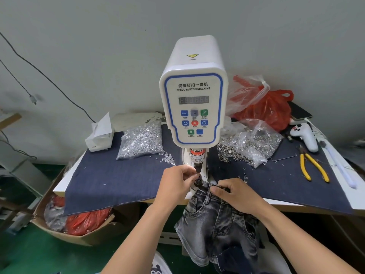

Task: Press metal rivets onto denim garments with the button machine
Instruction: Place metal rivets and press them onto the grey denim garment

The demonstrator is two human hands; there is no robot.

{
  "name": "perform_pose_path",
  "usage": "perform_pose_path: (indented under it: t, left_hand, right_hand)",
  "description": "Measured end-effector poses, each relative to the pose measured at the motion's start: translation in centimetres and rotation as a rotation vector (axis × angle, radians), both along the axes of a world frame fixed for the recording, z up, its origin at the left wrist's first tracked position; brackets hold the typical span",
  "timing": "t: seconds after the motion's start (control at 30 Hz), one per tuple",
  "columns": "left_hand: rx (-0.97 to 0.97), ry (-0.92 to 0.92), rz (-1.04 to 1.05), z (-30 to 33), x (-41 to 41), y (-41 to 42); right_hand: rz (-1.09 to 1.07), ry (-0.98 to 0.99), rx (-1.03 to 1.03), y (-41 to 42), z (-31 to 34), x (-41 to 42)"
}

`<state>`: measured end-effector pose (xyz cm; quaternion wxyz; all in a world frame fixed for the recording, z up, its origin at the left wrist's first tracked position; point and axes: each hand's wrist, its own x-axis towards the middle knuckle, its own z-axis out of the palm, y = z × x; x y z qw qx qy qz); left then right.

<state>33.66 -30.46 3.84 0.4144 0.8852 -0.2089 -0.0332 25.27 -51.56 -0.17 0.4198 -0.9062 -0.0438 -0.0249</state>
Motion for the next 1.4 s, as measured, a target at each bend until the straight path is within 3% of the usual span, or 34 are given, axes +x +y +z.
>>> perform_pose_path:
  t: [0.2,0.6,0.77,0.93,1.1,1.23,1.4]
  left_hand:
    - [0.055,-0.096,-0.017,0.3,-0.3,0.1]
    - [-0.004,-0.104,0.008,-0.1,-1.1,0.5]
    - [-0.123,0.044,0.064,-2.3,-3.5,2.3]
    - [-0.078,0.227,-0.207,-2.7,-5.2,4.8]
    - [-0.028,0.280,-0.473,-1.8,-5.4,5.3]
    - [-0.005,0.278,-0.574,-0.1,-5.5,4.5]
    - [-0.077,0.336,-0.570,1.8,-5.3,4.2]
  right_hand:
    - [0.005,0.001,0.001,-0.1,-0.3,0.1]
    - [0.007,0.026,0.009,-0.1,-0.4,0.1]
    - [0.093,0.118,0.031,-0.5,0.7,0.0]
    - [0.253,0.113,-0.050,-0.6,3.1,-1.2]
    - [0.270,0.142,0.230,-0.1,5.3,-2.7]
    - [0.308,0.210,0.432,0.5,6.6,-3.6]
    - [0.344,0.231,0.421,0.2,8.1,-3.9]
